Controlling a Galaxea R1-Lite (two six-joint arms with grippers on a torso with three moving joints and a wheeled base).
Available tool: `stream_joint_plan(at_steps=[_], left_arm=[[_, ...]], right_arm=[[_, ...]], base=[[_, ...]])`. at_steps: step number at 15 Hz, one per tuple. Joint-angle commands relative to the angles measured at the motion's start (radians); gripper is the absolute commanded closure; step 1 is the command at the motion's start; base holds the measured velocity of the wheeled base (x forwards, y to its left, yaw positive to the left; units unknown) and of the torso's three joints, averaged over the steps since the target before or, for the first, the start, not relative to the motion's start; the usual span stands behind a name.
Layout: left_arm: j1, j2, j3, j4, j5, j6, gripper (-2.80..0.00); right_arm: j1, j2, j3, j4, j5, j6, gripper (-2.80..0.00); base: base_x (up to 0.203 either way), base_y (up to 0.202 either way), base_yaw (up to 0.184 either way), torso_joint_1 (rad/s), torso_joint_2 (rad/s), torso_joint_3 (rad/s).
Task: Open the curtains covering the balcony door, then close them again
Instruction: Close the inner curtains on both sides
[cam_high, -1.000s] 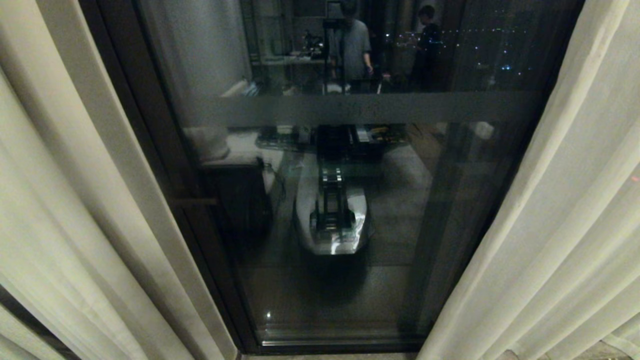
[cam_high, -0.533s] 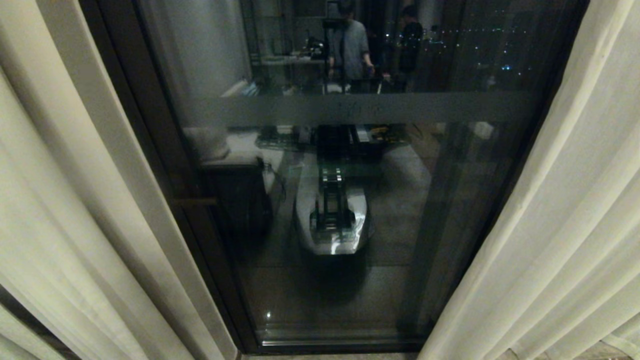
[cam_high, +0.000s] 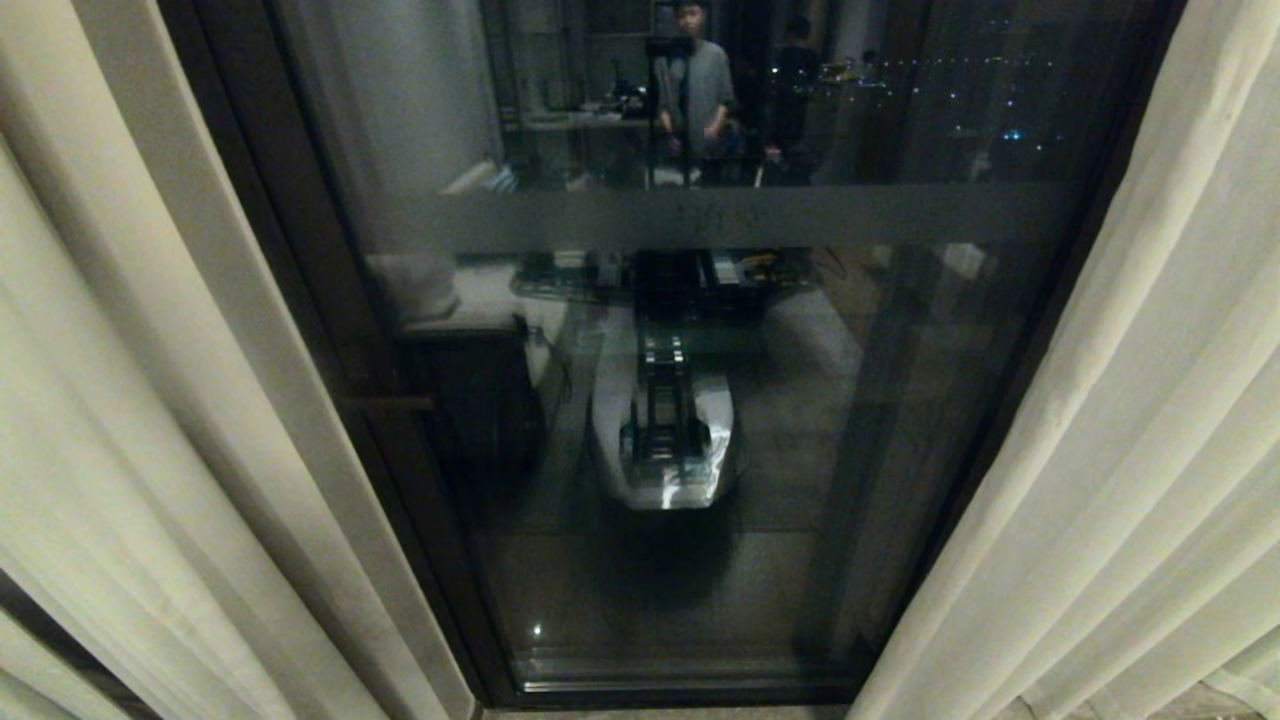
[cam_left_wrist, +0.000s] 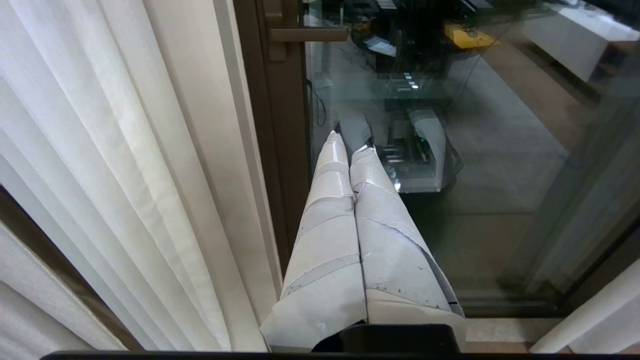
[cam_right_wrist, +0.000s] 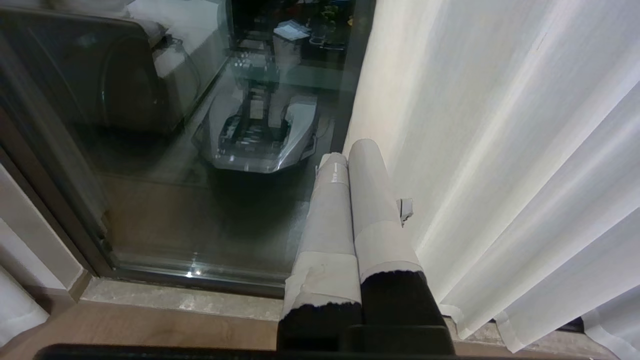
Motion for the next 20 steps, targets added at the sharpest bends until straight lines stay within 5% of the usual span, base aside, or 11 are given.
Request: stream_joint_plan(at_steps=[1, 14, 20], left_arm=[[0.0, 0.0, 0.0, 0.0, 0.001, -0.001, 0.0], [0.0, 0.0, 0.0, 0.0, 0.003, -0.005, 0.0], [0.0, 0.0, 0.0, 0.0, 0.003, -0.005, 0.0]], right_arm=[[0.001, 0.002, 0.0, 0.0, 0.001, -0.001, 0.0], [0.001, 0.002, 0.0, 0.0, 0.001, -0.001, 0.0], [0.0, 0.002, 0.0, 0.0, 0.001, -0.001, 0.0]], base=[[0.0, 0.0, 0.0, 0.0, 0.0, 0.0], [0.0, 0.0, 0.0, 0.0, 0.0, 0.0], [0.001, 0.153, -0.002, 0.003, 0.0, 0.001]])
